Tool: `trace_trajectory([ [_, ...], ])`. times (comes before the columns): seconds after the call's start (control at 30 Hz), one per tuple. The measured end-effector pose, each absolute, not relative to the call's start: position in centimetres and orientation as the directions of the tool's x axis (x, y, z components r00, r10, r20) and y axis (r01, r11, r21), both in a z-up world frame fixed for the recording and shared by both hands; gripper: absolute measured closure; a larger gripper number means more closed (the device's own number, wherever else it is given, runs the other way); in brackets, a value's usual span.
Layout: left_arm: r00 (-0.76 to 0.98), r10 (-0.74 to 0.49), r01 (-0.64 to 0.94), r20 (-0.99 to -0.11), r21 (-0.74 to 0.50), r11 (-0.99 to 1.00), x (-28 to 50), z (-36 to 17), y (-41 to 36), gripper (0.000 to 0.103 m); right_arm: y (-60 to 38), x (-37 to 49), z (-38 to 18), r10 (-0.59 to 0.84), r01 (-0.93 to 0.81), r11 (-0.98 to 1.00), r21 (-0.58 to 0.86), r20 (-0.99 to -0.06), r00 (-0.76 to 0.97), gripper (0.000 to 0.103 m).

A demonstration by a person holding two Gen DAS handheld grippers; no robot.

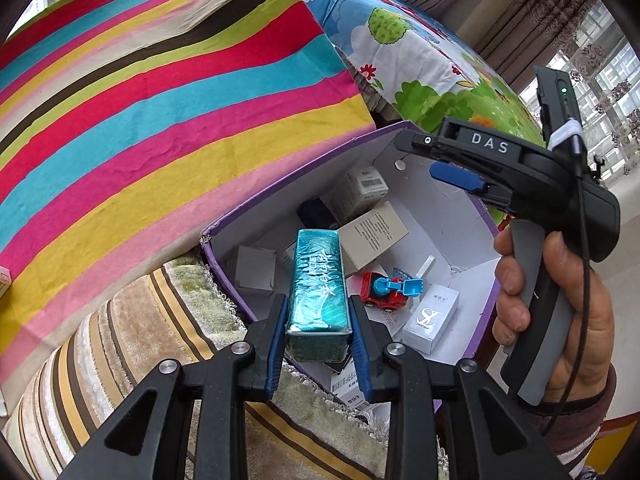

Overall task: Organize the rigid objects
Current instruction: 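Lower both boxes into the purple box and open both tools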

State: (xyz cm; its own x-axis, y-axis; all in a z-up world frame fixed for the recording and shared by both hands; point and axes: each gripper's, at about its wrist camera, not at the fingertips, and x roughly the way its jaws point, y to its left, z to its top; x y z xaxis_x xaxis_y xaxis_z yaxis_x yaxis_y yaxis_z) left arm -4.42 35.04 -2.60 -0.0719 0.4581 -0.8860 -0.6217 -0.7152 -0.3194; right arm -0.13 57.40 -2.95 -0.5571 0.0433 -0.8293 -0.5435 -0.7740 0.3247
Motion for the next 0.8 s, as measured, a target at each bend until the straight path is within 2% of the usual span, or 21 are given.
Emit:
trace_trajectory([
  [0.23, -0.064, 0.467, -0.589, -0.882, -0.345, -0.731, -4.9, -2.9, 34.5, 0.067, 56.6, -0.4, -2.5, 0.028, -0.521, -0.787, 0.331, -0.824, -0.566, 0.037],
  [0.8, -0.115, 0.54, -0.531, -0.834, -0.408, -0.743, -5.8, -1.4, 31.9, 0.067, 53.7, -0.4, 0.2, 0.027, -0.46, -0.833, 0.308, -0.807, -0.59, 0.036],
])
